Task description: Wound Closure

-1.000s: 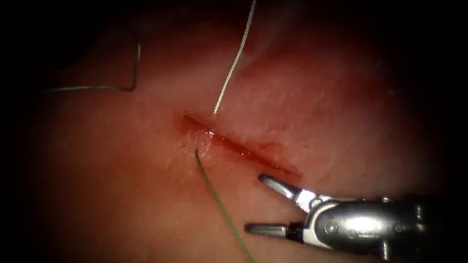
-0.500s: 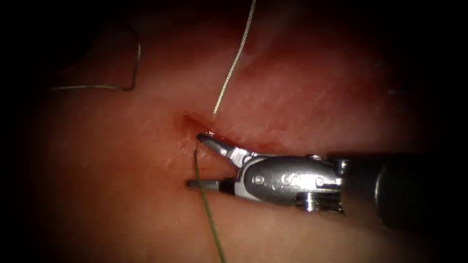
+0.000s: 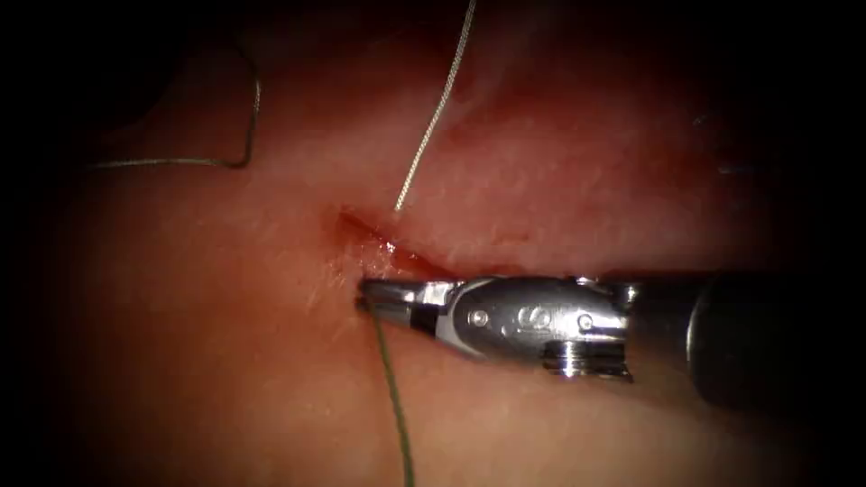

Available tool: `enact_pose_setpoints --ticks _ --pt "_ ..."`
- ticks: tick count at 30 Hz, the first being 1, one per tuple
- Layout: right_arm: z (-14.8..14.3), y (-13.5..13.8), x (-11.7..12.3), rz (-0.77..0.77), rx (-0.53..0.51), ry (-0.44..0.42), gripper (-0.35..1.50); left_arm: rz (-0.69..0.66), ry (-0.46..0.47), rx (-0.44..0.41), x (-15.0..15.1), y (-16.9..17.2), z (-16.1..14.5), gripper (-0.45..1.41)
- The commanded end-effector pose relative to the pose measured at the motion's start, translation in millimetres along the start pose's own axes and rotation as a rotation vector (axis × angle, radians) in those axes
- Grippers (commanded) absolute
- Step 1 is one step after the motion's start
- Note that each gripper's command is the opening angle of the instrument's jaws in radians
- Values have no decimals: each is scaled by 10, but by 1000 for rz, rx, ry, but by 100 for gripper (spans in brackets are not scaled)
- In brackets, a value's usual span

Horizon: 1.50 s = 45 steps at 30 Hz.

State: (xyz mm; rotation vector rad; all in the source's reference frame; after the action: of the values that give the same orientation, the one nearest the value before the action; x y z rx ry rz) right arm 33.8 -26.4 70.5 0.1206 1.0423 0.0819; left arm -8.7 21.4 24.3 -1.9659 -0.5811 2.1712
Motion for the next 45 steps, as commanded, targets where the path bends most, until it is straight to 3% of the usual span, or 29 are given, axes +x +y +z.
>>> enact_pose_setpoints --ticks 1,13,24,40,43,45 --pt "2 -4 2 -2 9 2 -35 2 1 -1 -6 -4 5 -45" --pt "-41 -59 21 -40 45 -16 -35 2 1 0 -6 -4 5 -45" --pt "-113 -121 25 -79 59 -57 -35 2 1 0 -6 -4 5 -45" --pt "-160 -159 23 -102 89 -72 -35 2 2 -2 -6 -4 6 -45" --pt "-161 -154 26 -93 60 -34 46 2 2 -2 -6 -4 6 -45" --pt "-164 -151 26 -89 48 -21 83 3 2 -3 -6 -3 6 -45"
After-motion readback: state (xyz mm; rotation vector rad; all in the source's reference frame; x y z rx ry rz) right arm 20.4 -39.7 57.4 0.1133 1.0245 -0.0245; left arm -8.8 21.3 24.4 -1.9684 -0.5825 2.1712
